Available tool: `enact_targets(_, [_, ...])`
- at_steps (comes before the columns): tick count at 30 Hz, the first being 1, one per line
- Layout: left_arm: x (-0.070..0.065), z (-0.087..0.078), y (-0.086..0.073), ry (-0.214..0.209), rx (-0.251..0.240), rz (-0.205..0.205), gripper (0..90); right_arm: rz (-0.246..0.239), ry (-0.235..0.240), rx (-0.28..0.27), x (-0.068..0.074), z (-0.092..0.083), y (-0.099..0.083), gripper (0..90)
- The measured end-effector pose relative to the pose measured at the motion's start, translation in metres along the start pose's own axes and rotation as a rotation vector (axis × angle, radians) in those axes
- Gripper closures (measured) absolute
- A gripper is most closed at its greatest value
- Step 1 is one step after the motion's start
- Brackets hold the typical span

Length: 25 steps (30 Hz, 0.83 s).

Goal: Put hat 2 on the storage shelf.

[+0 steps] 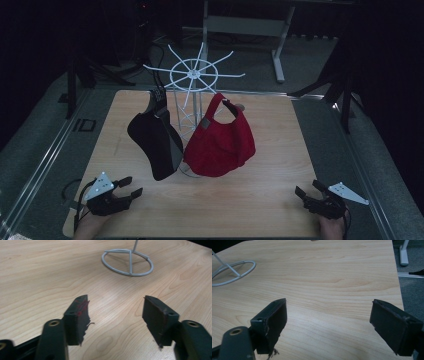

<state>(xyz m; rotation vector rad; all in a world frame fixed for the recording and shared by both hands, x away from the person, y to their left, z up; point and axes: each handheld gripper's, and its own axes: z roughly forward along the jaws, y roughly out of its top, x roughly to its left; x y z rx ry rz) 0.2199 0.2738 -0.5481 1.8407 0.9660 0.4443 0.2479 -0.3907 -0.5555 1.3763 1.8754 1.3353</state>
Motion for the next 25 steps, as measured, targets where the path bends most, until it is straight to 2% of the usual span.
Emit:
enact_targets(4, [0.0008,-0.0025,-0.0032,0.029,-0.016,-0.030,19.9,0.000,0.000,0.000,0.0000,0.0000,0.0000,14.1])
enact_targets(5, [0.0009,-0.0030,-0.0038,0.040,-0.013,-0.024,15.2,0.000,0.001,0.001,0.0000,0.0000,0.0000,14.1])
enact_targets(6, [0.0009,-0.0030,-0.0038,0.040,-0.013,-0.024,14.7,0.000,0.001,0.001,0.0000,0.0000,0.0000,14.1])
enact_targets(7, [0.0007,-0.0038,-0.0050,0.065,-0.018,-0.022,14.7,0.000,0.001,0.000,0.0001,0.0000,0.0000,14.1])
enact_targets(9, [0.0005,-0.0037,-0.0055,0.081,-0.021,-0.024,8.6,-0.001,0.001,0.001,-0.0002,0.0000,0.0000,14.1])
enact_targets(14, [-0.0018,-0.0032,-0.0078,0.115,-0.022,-0.019,6.5,0.002,0.004,0.000,-0.0004,-0.0001,0.0000,14.1])
enact_targets(21, [-0.0014,-0.0049,-0.0097,0.161,-0.046,-0.052,6.1,0.007,0.008,-0.002,-0.0008,-0.0002,-0.0001,14.1])
enact_targets(25, [-0.0010,-0.0034,-0.0105,0.167,-0.033,-0.050,6.1,0.008,0.008,-0.003,-0.0009,-0.0004,-0.0001,14.1])
